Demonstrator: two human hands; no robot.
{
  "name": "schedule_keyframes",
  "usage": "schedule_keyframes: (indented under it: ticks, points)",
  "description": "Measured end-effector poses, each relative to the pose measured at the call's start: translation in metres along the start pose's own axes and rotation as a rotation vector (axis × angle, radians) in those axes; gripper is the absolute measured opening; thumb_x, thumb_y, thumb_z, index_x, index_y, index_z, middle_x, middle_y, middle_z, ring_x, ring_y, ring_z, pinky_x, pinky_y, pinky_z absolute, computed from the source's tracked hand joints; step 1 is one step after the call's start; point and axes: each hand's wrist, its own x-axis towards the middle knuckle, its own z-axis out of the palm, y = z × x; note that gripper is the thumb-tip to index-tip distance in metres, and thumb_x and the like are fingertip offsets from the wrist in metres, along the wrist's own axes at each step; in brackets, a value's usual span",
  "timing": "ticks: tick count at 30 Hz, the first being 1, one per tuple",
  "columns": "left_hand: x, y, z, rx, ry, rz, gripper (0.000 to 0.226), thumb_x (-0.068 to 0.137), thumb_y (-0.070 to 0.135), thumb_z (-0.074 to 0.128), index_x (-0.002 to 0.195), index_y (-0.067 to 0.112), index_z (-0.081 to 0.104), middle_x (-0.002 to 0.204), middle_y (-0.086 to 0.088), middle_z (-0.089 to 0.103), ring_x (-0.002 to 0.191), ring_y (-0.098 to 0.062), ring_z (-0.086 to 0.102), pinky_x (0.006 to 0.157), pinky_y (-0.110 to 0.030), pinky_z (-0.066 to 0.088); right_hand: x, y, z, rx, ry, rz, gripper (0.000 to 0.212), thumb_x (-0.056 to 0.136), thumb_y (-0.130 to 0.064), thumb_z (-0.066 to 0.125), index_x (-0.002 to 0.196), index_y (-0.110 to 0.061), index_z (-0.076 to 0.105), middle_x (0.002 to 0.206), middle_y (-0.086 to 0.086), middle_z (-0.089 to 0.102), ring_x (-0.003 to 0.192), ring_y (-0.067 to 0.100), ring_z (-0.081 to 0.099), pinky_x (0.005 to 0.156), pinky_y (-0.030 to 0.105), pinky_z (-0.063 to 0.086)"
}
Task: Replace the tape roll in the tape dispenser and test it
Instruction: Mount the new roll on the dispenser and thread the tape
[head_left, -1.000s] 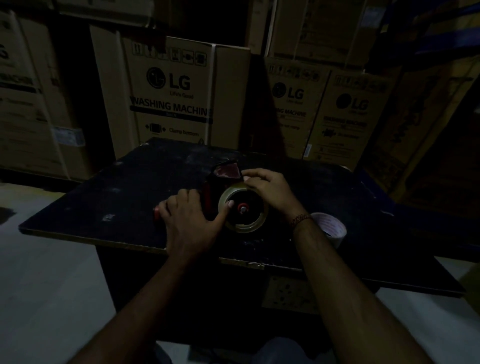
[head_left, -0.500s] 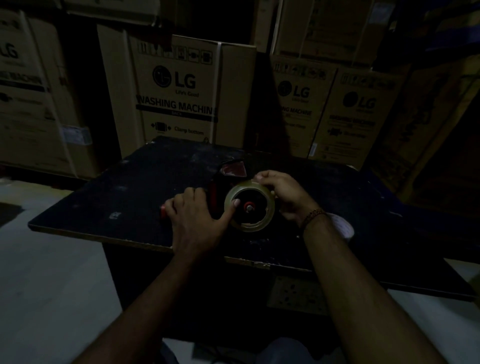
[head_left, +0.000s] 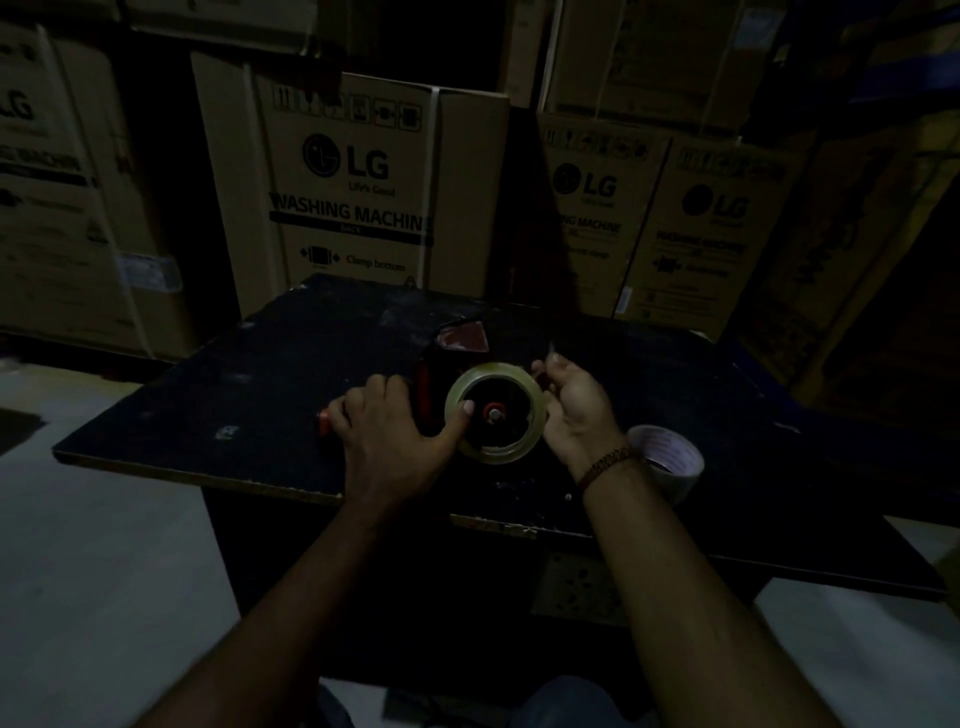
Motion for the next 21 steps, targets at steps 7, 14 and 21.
schedule_keyframes:
  ticks: [7, 14, 21]
  points:
    - [0.002, -0.002, 0.001, 0.008, -0.031, 0.002, 0.069, 0.083, 0.088, 0.04, 0.097, 0.021, 0.046, 0.104, 0.002, 0.043, 0.112, -0.027, 0.045, 0.112, -0.052, 0.024, 0.009, -0.006, 0.006, -0.087, -0.098, -0.032, 0.026, 0.109, -0.009, 0.044, 0.087, -0.013, 0.057, 0.087, 0.005, 0.059, 0.082, 0.018, 0.058, 0.079, 0.035, 0.053]
    - [0.001, 0.007, 0.0, 0.036, 0.014, -0.054, 0.068, 0.087, 0.09, 0.038, 0.092, 0.022, 0.049, 0.098, 0.003, 0.047, 0.106, -0.025, 0.048, 0.109, -0.048, 0.027, 0.017, -0.005, 0.013, -0.034, -0.014, -0.036, 0.024, 0.108, -0.008, 0.044, 0.087, -0.013, 0.055, 0.081, 0.005, 0.056, 0.075, 0.016, 0.054, 0.075, 0.031, 0.05]
    - [0.001, 0.009, 0.0, 0.069, 0.002, -0.072, 0.068, 0.089, 0.088, 0.035, 0.093, 0.022, 0.05, 0.101, 0.001, 0.049, 0.108, -0.025, 0.047, 0.11, -0.05, 0.028, 0.021, 0.006, 0.004, 0.345, 0.174, 0.022, 0.026, 0.11, -0.012, 0.038, 0.09, -0.011, 0.054, 0.086, 0.005, 0.057, 0.079, 0.02, 0.06, 0.072, 0.031, 0.052]
